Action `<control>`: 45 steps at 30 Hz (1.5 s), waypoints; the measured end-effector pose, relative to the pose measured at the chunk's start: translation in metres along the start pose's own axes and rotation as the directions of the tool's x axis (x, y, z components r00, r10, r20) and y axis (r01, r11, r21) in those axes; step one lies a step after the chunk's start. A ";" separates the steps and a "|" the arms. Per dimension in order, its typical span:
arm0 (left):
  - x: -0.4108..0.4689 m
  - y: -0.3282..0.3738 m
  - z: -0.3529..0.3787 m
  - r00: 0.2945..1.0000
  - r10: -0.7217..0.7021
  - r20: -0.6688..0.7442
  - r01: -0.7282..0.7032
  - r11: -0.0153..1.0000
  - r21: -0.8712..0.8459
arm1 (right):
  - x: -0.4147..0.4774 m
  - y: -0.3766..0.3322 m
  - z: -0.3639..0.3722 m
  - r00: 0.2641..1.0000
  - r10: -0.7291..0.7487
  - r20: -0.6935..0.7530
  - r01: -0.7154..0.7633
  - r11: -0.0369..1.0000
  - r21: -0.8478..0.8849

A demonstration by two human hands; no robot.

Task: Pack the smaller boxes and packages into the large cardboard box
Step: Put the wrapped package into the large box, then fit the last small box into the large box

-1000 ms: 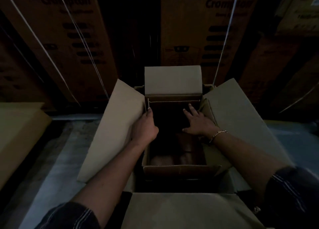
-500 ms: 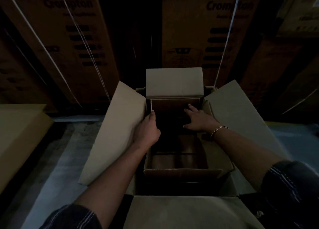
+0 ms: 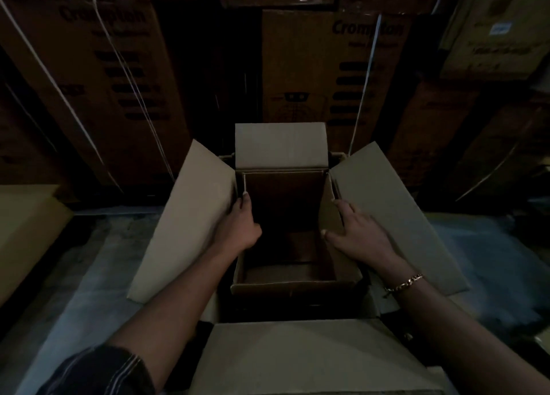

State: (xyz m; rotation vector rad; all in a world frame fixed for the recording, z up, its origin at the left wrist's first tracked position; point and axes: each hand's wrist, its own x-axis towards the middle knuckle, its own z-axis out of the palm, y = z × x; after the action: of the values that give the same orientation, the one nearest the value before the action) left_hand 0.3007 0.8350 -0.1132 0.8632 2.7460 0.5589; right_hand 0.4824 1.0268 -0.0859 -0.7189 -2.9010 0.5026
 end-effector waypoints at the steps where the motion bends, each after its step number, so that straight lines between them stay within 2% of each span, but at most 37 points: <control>1: -0.002 0.000 -0.001 1.000 0.003 0.002 -0.003 1.000 0.004 | -0.005 0.002 0.001 1.000 0.003 0.005 -0.003 1.000 0.010; 8: -0.030 -0.007 -0.007 0.994 0.090 -0.056 -0.082 0.988 0.131 | -0.026 0.011 -0.004 1.000 -0.013 -0.027 0.015 0.996 0.089; 14: -0.064 -0.004 -0.023 0.982 0.160 -0.104 -0.142 0.977 0.158 | -0.031 -0.001 -0.016 0.977 -0.040 -0.211 0.073 0.986 0.151; 19: -0.102 0.003 -0.054 0.943 0.230 -0.241 -0.205 0.971 0.127 | -0.032 -0.017 -0.026 0.945 -0.135 -0.299 0.188 0.969 0.158; 25: -0.146 -0.025 -0.112 0.844 0.253 -0.473 -0.184 0.965 0.189 | -0.017 -0.057 -0.045 0.943 -0.248 -0.224 0.292 0.936 0.194; 29: -0.176 -0.080 -0.158 0.781 0.167 -0.602 -0.074 0.981 0.178 | -0.006 -0.114 -0.061 0.917 -0.352 -0.186 0.363 0.931 0.025; 32: -0.204 -0.137 -0.191 0.740 0.078 -0.668 0.030 0.989 0.148 | -0.005 -0.178 -0.075 0.876 -0.444 -0.186 0.448 0.894 -0.023; 35: -0.237 -0.202 -0.221 0.710 -0.003 -0.705 0.130 0.983 0.127 | -0.011 -0.255 -0.080 0.788 -0.562 -0.251 0.560 0.824 -0.086; 38: -0.279 -0.272 -0.250 0.690 -0.076 -0.720 0.220 0.970 0.108 | -0.010 -0.337 -0.067 0.730 -0.618 -0.293 0.585 0.786 -0.199; 41: -0.325 -0.345 -0.281 0.666 -0.134 -0.734 0.310 0.945 0.109 | -0.004 -0.423 -0.040 0.727 -0.635 -0.259 0.606 0.772 -0.192; 45: -0.383 -0.429 -0.313 0.607 -0.245 -0.756 0.439 0.896 0.062 | 0.001 -0.524 0.002 0.688 -0.696 -0.205 0.689 0.715 -0.117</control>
State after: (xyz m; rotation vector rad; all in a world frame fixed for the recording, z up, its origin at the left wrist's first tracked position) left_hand 0.2968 0.1953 0.0250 0.0684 3.6576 0.5868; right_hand 0.2533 0.5900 0.0917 0.3385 -2.6607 0.2445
